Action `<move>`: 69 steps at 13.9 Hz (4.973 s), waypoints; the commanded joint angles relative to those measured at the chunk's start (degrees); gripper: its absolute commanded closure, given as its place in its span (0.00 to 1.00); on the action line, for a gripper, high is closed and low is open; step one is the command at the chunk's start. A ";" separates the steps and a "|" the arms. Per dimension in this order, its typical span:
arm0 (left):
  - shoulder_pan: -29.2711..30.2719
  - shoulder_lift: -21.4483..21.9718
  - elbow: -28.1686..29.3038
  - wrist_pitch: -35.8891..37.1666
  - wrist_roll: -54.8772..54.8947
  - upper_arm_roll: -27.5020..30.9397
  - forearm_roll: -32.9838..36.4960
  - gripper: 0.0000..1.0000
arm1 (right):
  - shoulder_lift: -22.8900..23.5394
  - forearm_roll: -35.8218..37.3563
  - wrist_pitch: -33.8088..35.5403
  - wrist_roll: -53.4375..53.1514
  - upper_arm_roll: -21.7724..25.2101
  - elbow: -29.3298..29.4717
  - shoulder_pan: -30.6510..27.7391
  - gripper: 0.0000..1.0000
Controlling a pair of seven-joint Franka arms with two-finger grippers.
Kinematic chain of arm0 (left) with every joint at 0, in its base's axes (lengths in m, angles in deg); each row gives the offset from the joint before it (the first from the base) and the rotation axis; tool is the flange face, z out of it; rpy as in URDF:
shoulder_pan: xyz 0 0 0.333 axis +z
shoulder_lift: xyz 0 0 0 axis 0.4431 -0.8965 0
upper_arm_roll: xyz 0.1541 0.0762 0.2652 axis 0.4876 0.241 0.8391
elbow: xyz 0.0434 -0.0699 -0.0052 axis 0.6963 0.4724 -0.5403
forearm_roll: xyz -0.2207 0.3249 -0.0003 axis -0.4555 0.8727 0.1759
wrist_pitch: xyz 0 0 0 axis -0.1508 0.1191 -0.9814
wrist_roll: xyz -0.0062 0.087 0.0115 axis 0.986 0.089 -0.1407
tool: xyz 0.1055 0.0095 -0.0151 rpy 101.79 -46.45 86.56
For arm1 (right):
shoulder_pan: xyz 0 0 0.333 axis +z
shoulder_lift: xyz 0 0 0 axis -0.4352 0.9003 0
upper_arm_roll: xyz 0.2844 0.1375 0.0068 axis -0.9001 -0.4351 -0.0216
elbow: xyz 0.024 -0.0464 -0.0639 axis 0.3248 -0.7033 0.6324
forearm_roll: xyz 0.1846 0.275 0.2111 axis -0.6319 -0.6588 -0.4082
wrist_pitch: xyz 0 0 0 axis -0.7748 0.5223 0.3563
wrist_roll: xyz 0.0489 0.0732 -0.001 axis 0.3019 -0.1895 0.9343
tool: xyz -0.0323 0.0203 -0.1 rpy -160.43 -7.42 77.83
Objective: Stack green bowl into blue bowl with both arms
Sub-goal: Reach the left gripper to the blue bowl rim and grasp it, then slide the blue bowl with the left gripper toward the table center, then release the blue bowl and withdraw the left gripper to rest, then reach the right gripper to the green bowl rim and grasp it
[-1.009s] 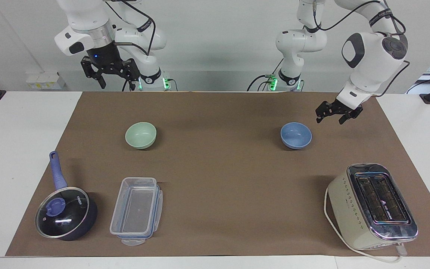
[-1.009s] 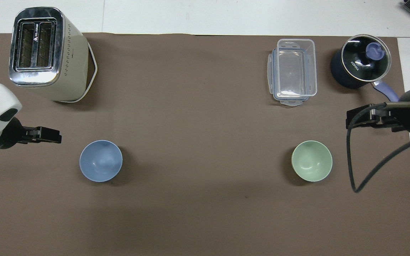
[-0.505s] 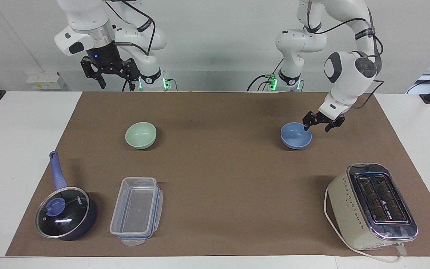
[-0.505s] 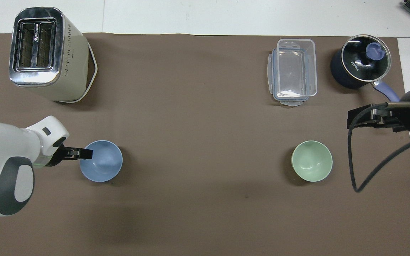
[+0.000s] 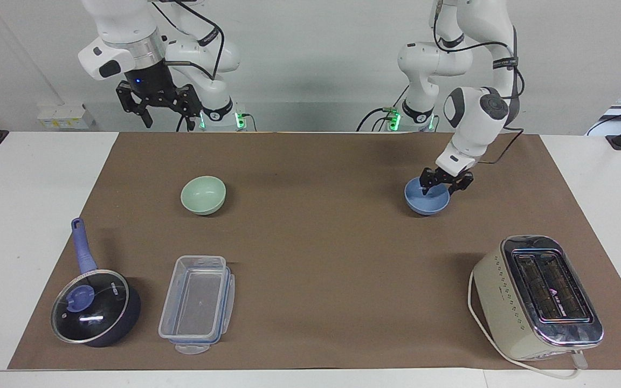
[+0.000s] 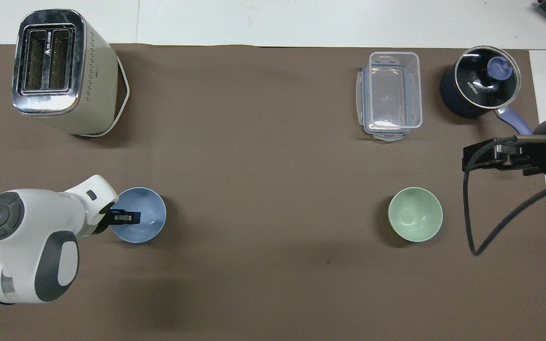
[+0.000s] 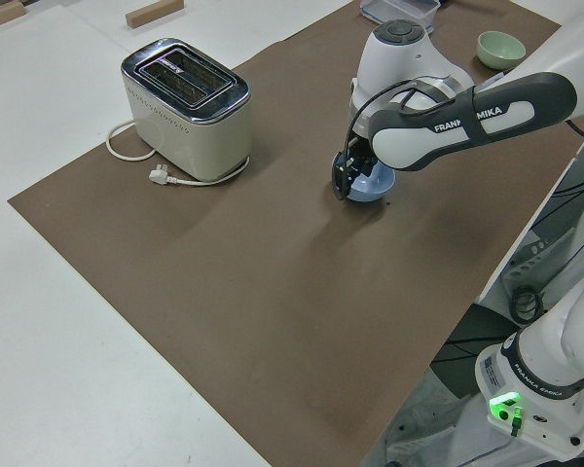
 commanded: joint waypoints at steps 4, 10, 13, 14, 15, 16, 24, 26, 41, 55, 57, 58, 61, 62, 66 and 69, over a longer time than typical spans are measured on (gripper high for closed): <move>-0.53 0.39 0.32 -1.28 0.49 0.71 -1.19 1.00 | -0.62 -1.36 0.46 0.80 -0.01 -0.68 -0.98 0.00; -0.27 1.44 -6.00 6.62 0.49 0.97 -3.38 1.00 | -0.62 -1.36 0.55 0.98 -0.01 -0.68 -1.34 0.00; -0.88 1.80 -8.30 10.15 0.23 0.80 -3.91 1.00 | -0.62 -1.27 0.55 0.80 -0.01 -0.68 -1.34 0.00; -1.23 1.71 -8.30 10.06 -0.12 0.27 -4.35 1.00 | -0.62 -1.36 0.55 0.89 -0.01 -0.68 -1.34 0.00; -3.15 1.80 -8.30 10.06 -1.26 0.27 -4.79 1.00 | -0.62 -1.27 0.55 0.80 -0.01 -0.68 -1.34 0.00; -5.51 1.89 -8.30 9.97 -3.70 0.27 -4.79 1.00 | -0.62 -1.36 0.55 0.89 -0.01 -0.68 -1.34 0.00; -23.10 -1.97 -8.21 -0.12 -24.80 0.27 -4.88 1.00 | -0.62 -1.27 0.55 1.50 -0.01 -0.68 -1.42 0.00; -27.05 -3.90 -7.95 -2.93 -27.71 0.27 -4.88 1.00 | -0.62 -1.27 0.46 1.59 -0.01 -0.68 -1.60 0.00; -16.47 -5.32 -18.93 13.05 -26.84 0.89 -4.09 0.00 | -0.62 -1.27 0.37 1.24 -0.01 -0.77 -2.30 0.00; 3.25 -5.58 -44.57 40.01 -2.76 1.06 8.21 0.00 | -6.24 -1.27 -19.03 11.51 0.08 -23.51 -7.05 0.00; 3.34 -6.55 -49.14 44.40 -2.67 1.06 9.61 0.00 | -6.24 -1.27 -23.95 14.59 0.08 -28.17 -8.01 0.00; 3.25 -7.07 -50.47 45.73 -2.67 1.06 10.67 0.00 | -6.24 -1.27 -25.97 15.30 0.08 -30.54 -8.54 0.00; 3.16 -6.73 -50.05 45.83 -3.11 1.06 10.06 0.00 | -6.07 -1.36 -32.65 19.86 0.08 -38.53 -10.47 0.00; 3.16 -6.73 -50.04 45.74 -3.11 1.06 10.06 0.00 | -6.07 -1.36 -34.41 21.00 0.08 -41.00 -11.00 0.00; 3.25 -6.73 -50.04 45.83 -3.20 1.06 10.06 0.00 | -5.54 -1.44 -40.32 21.81 0.08 -47.26 -11.27 0.00; 3.16 -6.73 -50.04 45.83 -3.20 1.06 10.06 0.00 | -0.63 -1.44 -43.56 21.63 0.08 -47.61 -11.88 0.00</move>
